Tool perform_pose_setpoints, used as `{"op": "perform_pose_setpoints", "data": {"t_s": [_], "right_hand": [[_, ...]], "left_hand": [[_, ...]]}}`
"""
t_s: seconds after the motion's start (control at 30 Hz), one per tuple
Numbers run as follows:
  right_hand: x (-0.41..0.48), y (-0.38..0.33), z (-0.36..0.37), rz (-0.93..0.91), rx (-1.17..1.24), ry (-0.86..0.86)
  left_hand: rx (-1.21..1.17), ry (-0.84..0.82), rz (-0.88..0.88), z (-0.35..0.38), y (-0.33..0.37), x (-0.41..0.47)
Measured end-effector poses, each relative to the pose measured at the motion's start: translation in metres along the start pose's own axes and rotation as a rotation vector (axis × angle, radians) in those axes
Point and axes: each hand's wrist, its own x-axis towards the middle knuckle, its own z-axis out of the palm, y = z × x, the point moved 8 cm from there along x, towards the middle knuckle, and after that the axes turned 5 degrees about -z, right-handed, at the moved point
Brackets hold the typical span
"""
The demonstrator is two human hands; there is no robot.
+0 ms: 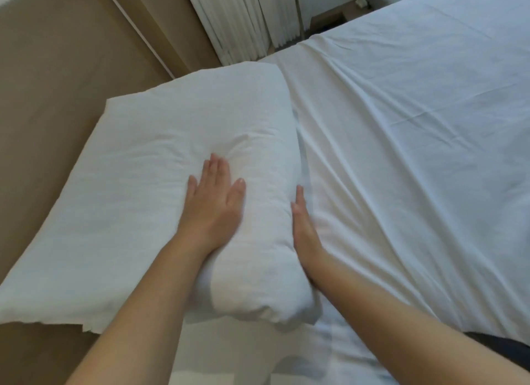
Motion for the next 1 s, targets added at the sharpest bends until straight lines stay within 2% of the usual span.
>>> {"op": "perform_pose_setpoints", "data": {"t_s": [0.1,0.17,0.23,0.37,0.43,0.53,0.67,0.77,0.87,1.0], "right_hand": [[-0.020,0.004,0.008,0.001,-0.003,-0.015],[-0.030,0.006,-0.004,0.044,0.092,0.055],[-0.044,0.011,0.003,0.075,0.071,0.046],[-0.056,0.005,0.005,0.015,0.020,0.015],[-0.055,0.008,-0.006,-0.004,0.041,0.052],[-0.060,0.011,0.007,0.003,-0.040,-0.046],[-0.025,-0.003,-0.014,-0.009,0.055,0.049],[0.004,-0.018,-0.003,-0.048,-0.007,-0.029],[0.036,-0.023,-0.007,-0.039,0.011,0.074],[0.085,-0.027,-0.005,-0.070,-0.046,-0.011]], "left_hand": [[-0.095,-0.088,0.083,0.014,0.021,-0.021],[-0.064,-0.009,0.011,0.004,0.005,-0.025],[0.031,0.049,-0.062,0.003,-0.006,-0.036],[-0.038,-0.055,0.115,0.019,0.023,-0.057],[-0.018,0.000,0.064,0.011,0.016,-0.053],[0.022,-0.018,0.072,0.015,0.017,-0.049],[-0.036,0.029,0.038,-0.001,0.009,-0.022],[0.038,-0.005,0.030,-0.006,0.002,0.007],[0.036,0.057,0.007,-0.022,-0.004,0.045],[0.069,-0.002,0.004,-0.015,0.004,0.085]]}}
